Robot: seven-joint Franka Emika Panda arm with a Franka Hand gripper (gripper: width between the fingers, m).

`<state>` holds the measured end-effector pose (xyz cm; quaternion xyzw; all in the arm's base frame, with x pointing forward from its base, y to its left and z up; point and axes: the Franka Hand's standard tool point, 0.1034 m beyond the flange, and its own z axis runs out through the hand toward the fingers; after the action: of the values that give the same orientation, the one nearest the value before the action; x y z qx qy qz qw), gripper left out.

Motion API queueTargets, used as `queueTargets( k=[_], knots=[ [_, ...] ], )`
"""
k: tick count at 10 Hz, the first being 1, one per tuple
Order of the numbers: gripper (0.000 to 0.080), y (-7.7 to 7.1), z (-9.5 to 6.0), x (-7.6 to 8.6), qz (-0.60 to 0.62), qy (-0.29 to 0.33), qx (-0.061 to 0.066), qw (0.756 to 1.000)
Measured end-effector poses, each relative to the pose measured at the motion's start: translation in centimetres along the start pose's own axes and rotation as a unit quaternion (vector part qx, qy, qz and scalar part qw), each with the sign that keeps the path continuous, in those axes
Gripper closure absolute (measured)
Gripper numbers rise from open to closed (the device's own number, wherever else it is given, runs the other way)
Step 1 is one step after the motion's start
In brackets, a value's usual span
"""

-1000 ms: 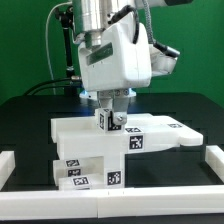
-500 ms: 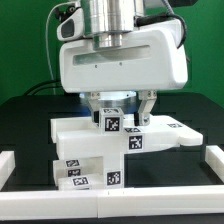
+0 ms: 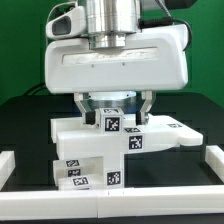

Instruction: Assemble chair

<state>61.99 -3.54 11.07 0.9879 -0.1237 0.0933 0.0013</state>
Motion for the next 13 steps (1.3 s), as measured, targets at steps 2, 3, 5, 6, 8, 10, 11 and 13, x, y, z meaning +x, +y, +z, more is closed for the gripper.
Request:
queueTargets(
  k=[2,3,5,6,8,10,11,13],
  knots=[
    [0.015,-0.8,-0.2,0.2,-0.144,-0.004,-0.016,0.989],
    [0.015,-0.8,0.0,0.2,-0.161,-0.005,-0.016,0.987],
    [0.0273,-0.7,-0.1,0.2,-0.148,-0.005,-0.015,0.989],
    [0.0413,-0.7,-0.1,0.2,-0.148,-0.005,-0.015,0.989],
    [0.0522,-0.8,-0.1,0.2,-0.088,-0.004,-0.014,0.996],
    [0.052,-0.8,-0.1,0.3,-0.002,-0.002,-0.015,1.0],
    [0.052,-0.5,0.0,0.4,0.041,0.0,-0.015,0.999],
    [0.052,0.6,0.2,0.8,0.143,0.004,-0.008,0.99]
  ],
)
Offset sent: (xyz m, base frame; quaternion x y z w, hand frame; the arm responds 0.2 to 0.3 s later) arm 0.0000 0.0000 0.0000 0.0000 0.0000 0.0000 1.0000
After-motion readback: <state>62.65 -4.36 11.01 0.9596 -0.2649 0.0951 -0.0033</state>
